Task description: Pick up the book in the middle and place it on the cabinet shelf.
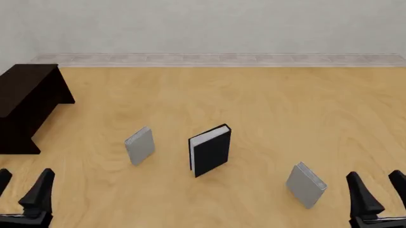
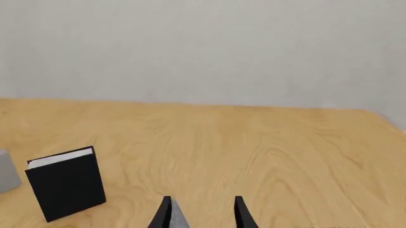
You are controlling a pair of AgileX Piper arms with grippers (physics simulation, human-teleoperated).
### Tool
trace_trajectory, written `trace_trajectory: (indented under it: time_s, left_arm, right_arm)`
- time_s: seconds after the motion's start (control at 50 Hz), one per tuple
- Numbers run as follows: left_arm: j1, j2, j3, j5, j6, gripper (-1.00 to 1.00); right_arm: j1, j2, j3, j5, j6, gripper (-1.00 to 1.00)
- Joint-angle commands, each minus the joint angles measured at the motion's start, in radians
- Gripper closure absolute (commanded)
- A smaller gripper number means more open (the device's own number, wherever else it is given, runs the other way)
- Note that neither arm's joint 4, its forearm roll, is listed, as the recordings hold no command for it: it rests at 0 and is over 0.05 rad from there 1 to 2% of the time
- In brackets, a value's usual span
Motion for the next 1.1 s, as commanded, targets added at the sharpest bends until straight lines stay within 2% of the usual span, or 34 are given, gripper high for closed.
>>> trace_trajectory:
  time_s: [0.02,0.04,0.08,0.12,0.2,0.24,0.34,0.4,0.42,0.5,0.6,0.8,0.92,0.94,0.98,1.04,1.1]
  left_arm:
    - [-0.016,-0.055,-0.018,-0.007,0.023,-1.0]
    - [-0.016,-0.055,-0.018,-0.006,0.023,-1.0]
    - [-0.017,-0.055,-0.045,0.02,-0.039,-1.0]
    - [-0.044,-0.055,-0.06,0.039,0.004,-1.0]
    - [-0.062,-0.054,-0.078,0.057,-0.023,-1.0]
    - [-0.083,-0.054,-0.101,0.073,0.024,-1.0]
    - [-0.107,-0.053,-0.167,0.13,0.021,-1.0]
    - [-0.135,-0.053,-0.211,0.174,0.013,-1.0]
    - [-0.169,-0.04,-0.244,0.196,0.016,-1.0]
    - [-0.206,-0.02,-0.271,0.21,0.047,-1.0]
    - [-0.249,0.034,-0.332,0.226,0.025,-1.0]
    - [-0.337,0.159,-0.398,0.181,0.042,-1.0]
    - [-0.406,0.241,-0.417,0.141,0.025,-1.0]
    - [-0.442,0.288,-0.427,0.121,-0.021,-1.0]
    - [-0.452,0.315,-0.435,0.111,-0.046,-1.0]
    - [-0.48,0.382,-0.441,0.076,-0.001,-1.0]
    - [-0.504,0.435,-0.449,0.055,-0.019,-1.0]
  right_arm:
    - [-0.027,-0.024,0.008,-0.008,0.028,-1.0]
    - [-0.027,-0.024,0.008,-0.008,0.028,-1.0]
    - [-0.026,-0.023,0.005,-0.004,0.03,-1.0]
    - [-0.027,-0.023,0.006,-0.005,0.032,-1.0]
    - [-0.027,-0.023,0.013,-0.01,0.036,-1.0]
    - [-0.027,-0.02,-0.003,0.001,0.037,-1.0]
    - [-0.028,-0.018,-0.007,0.006,0.041,-1.0]
    - [-0.029,-0.024,0.003,0.002,0.041,-1.0]
    - [-0.03,-0.023,0.017,-0.013,0.041,-1.0]
    - [-0.031,-0.023,0.016,-0.012,0.041,-1.0]
    - [-0.034,-0.02,0.021,-0.018,0.043,-1.0]
    - [-0.049,-0.025,0.029,-0.02,0.044,-1.0]
    - [-0.057,-0.022,0.028,-0.023,0.043,-1.0]
    - [-0.06,-0.024,0.029,-0.021,0.043,-1.0]
    - [-0.062,-0.025,0.029,-0.02,0.043,-1.0]
    - [-0.065,-0.025,0.029,-0.019,0.044,-1.0]
    - [-0.068,-0.025,0.029,-0.018,0.043,-1.0]
